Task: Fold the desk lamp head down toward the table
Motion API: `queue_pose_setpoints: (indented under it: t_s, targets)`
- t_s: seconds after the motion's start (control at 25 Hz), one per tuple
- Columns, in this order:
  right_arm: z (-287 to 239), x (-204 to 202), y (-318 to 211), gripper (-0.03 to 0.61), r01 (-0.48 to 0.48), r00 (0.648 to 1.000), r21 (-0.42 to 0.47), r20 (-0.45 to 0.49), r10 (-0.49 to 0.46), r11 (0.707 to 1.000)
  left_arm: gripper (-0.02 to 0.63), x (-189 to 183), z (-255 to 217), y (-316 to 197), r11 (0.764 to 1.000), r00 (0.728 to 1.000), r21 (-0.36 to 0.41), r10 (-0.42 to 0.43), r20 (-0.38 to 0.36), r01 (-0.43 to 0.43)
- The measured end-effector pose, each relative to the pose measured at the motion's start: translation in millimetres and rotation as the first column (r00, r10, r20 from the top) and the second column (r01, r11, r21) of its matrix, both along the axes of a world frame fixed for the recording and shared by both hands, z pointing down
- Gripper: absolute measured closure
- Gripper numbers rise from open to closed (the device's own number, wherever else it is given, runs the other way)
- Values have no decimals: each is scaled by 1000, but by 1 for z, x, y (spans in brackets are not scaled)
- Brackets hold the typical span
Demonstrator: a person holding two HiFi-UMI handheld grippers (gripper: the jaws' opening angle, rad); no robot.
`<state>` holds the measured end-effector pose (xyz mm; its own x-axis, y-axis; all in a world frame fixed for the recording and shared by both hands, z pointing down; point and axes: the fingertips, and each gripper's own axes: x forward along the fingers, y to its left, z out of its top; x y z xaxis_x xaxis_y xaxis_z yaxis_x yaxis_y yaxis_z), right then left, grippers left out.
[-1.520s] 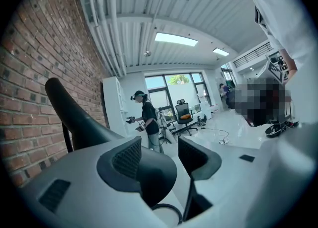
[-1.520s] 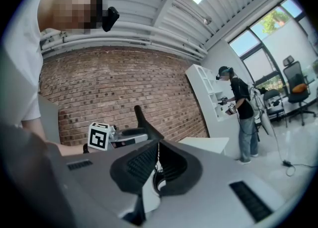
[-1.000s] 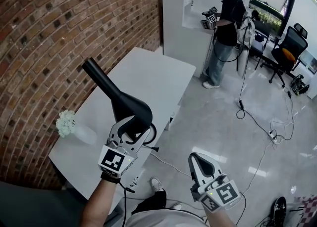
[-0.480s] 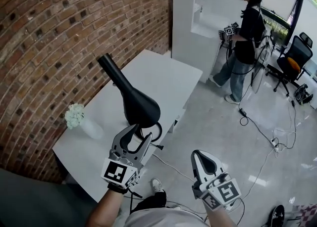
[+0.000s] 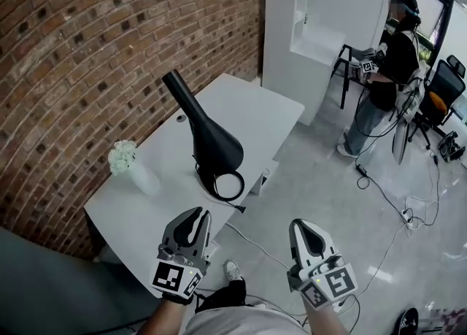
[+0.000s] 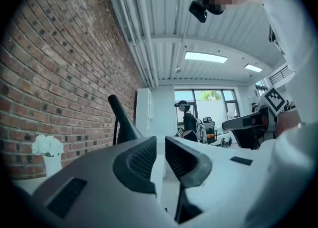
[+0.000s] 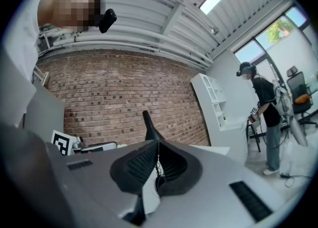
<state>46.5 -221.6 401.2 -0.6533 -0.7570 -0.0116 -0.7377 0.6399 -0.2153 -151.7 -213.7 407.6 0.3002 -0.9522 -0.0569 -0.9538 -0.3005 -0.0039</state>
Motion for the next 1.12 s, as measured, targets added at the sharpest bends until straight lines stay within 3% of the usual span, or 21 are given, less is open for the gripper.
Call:
queue_pose_setpoints:
  t_s: [0.56, 1.12]
  targets:
    - [3, 26, 50, 560, -35, 999, 11, -16, 36, 999, 606, 11, 19, 77, 996, 996, -24, -85, -39, 84]
    - [3, 42, 69, 560, -42, 999, 4, -12, 42, 999, 606, 29, 15, 91, 997, 997, -12, -72, -34, 72]
